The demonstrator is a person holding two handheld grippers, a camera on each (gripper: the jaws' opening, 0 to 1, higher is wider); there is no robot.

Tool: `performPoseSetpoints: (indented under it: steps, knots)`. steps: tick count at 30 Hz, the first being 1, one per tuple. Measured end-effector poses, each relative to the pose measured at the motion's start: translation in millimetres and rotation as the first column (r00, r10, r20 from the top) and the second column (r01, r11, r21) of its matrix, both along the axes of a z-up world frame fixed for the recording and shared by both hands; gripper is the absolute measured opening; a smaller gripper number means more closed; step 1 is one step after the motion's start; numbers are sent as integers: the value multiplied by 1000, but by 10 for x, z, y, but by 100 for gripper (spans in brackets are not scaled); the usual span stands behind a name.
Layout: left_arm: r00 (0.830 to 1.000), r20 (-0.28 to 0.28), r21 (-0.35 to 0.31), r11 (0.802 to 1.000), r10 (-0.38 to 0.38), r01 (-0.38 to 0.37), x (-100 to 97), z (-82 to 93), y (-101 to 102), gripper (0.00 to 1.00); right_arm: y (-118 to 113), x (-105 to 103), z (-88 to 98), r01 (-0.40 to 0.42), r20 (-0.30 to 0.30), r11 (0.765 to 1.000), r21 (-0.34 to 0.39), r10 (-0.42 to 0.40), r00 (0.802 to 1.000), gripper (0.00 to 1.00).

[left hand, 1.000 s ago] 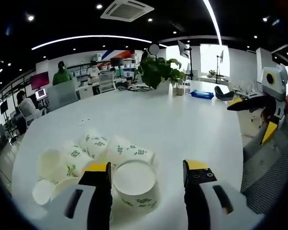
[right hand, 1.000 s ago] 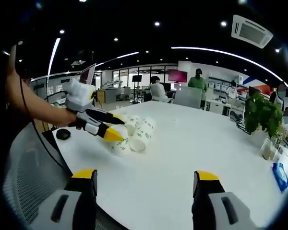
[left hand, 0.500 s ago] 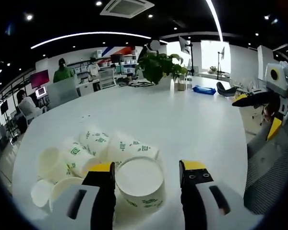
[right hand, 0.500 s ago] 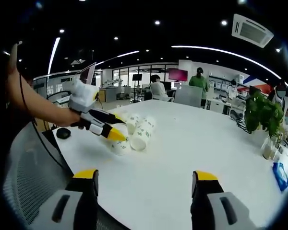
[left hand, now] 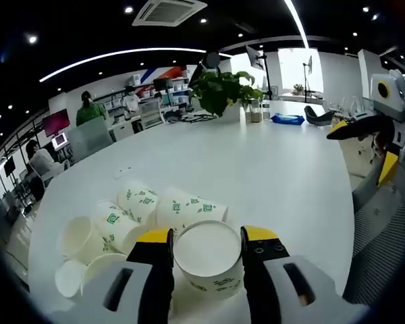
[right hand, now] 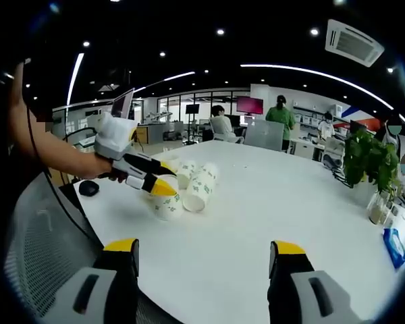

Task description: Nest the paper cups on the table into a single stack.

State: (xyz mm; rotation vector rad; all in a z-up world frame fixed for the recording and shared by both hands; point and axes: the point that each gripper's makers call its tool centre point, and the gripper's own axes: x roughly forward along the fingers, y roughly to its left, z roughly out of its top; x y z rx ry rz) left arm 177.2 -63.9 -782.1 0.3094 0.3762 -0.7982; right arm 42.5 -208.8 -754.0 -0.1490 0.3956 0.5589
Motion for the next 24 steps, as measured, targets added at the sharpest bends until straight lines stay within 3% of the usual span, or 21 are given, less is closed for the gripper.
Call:
performPoseSetpoints:
  steps: [12,15,24]
  knots:
    - [1000,11,-41,999,8,-7,-129,127,17,37,6,-1,-10,-3,-11,1000,1,3,1000,81]
    - [1000,9,-59,998,24,-23,-204,167,52,37,-56,38,66,34,22,999,18,-34,999,80]
    - [999,14,-79,996,43,-42,-427,346,108,37,-87,30,16,36,-15,999,24,-36,999,84]
